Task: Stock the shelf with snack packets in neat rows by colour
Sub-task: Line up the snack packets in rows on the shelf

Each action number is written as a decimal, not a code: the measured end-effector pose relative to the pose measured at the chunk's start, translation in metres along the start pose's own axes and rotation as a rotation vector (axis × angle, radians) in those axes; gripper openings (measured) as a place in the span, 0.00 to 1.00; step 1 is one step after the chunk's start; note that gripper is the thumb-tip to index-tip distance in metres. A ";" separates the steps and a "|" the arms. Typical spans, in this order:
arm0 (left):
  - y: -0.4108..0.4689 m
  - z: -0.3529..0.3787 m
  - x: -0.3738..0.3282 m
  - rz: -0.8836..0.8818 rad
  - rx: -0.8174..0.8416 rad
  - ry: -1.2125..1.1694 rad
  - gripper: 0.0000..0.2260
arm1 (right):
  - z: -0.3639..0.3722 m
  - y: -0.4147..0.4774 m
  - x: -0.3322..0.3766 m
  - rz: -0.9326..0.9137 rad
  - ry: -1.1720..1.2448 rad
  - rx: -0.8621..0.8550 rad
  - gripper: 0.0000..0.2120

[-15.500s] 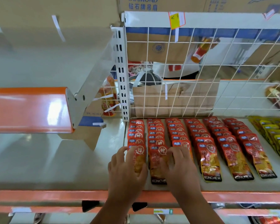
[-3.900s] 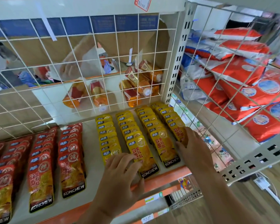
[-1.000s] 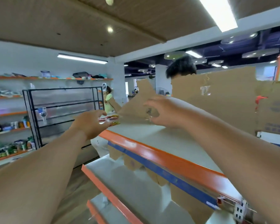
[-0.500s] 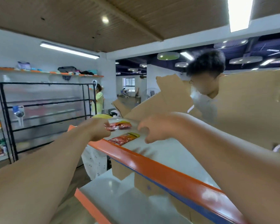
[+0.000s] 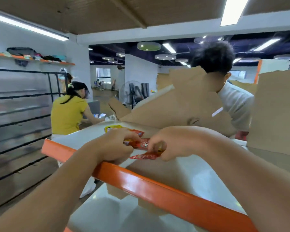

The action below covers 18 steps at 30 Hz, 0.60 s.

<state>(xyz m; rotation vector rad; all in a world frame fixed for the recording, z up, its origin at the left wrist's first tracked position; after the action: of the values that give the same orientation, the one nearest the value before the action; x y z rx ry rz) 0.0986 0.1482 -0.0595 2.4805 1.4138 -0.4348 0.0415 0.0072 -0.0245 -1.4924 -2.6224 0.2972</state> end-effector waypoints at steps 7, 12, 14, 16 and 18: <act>0.000 -0.004 0.011 0.019 -0.097 -0.032 0.14 | -0.035 -0.015 -0.039 0.090 0.244 -0.288 0.07; -0.008 -0.015 0.009 0.056 -0.251 -0.001 0.02 | -0.022 -0.012 -0.082 0.328 0.192 -0.254 0.05; -0.013 -0.021 0.007 0.053 -0.344 0.023 0.04 | 0.002 -0.009 -0.090 0.403 0.083 -0.052 0.09; -0.022 -0.029 0.006 0.063 -0.469 0.015 0.06 | 0.009 -0.010 -0.089 0.392 0.143 0.005 0.18; -0.027 -0.037 0.011 0.033 -0.558 -0.056 0.07 | 0.008 -0.008 -0.079 0.320 0.226 0.012 0.22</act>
<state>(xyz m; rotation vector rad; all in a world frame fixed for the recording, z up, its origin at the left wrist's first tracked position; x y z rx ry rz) 0.0853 0.1837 -0.0317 2.0194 1.2569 -0.0801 0.0737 -0.0656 -0.0306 -1.8224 -2.2043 0.1583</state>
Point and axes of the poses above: each hand's wrist, its own y-axis towards the middle knuckle, its own z-axis out of the palm, x = y × z, the point moved 8 cm from there along y, towards the middle knuckle, and after that the axes turned 7 degrees about x, right-handed, at the moved point
